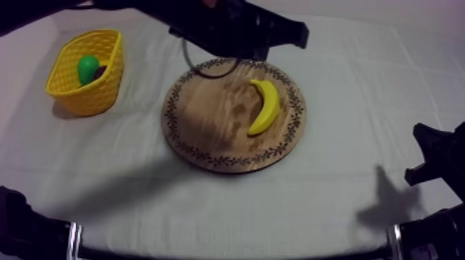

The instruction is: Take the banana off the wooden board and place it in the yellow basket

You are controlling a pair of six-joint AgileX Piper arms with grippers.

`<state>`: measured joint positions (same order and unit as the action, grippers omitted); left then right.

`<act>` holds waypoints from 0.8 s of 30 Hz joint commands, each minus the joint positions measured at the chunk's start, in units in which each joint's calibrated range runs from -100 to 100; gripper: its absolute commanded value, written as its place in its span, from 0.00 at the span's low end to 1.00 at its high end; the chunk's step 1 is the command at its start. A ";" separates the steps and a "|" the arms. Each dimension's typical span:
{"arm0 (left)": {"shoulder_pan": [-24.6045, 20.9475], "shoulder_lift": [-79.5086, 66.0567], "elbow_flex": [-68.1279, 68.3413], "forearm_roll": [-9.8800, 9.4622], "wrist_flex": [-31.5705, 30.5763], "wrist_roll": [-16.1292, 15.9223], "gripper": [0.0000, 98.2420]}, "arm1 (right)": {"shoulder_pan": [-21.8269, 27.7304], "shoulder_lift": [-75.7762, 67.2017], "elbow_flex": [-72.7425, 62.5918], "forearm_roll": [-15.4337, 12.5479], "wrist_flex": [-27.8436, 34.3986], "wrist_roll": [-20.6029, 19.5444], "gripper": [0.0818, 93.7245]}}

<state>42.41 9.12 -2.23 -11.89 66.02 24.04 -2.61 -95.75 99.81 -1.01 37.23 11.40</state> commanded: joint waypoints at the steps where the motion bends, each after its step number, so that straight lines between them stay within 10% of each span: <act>1: -0.16 4.38 -5.13 -0.04 2.29 1.23 0.03 | 0.01 0.00 -0.03 0.01 0.03 -0.04 0.00; 6: -0.30 9.86 -10.45 0.09 5.55 3.29 0.15 | 0.01 0.00 -0.03 0.01 0.03 -0.04 0.00; 15: -1.12 13.72 -14.06 2.84 8.19 3.14 0.71 | 0.01 0.00 -0.03 0.01 0.03 -0.04 0.00; 24: -2.57 17.21 -15.27 3.87 8.63 3.59 0.80 | 0.01 0.00 -0.03 0.01 0.03 -0.04 0.00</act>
<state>39.86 26.00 -17.44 -7.97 74.60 27.61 -2.61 -95.75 99.81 -1.01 37.23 11.37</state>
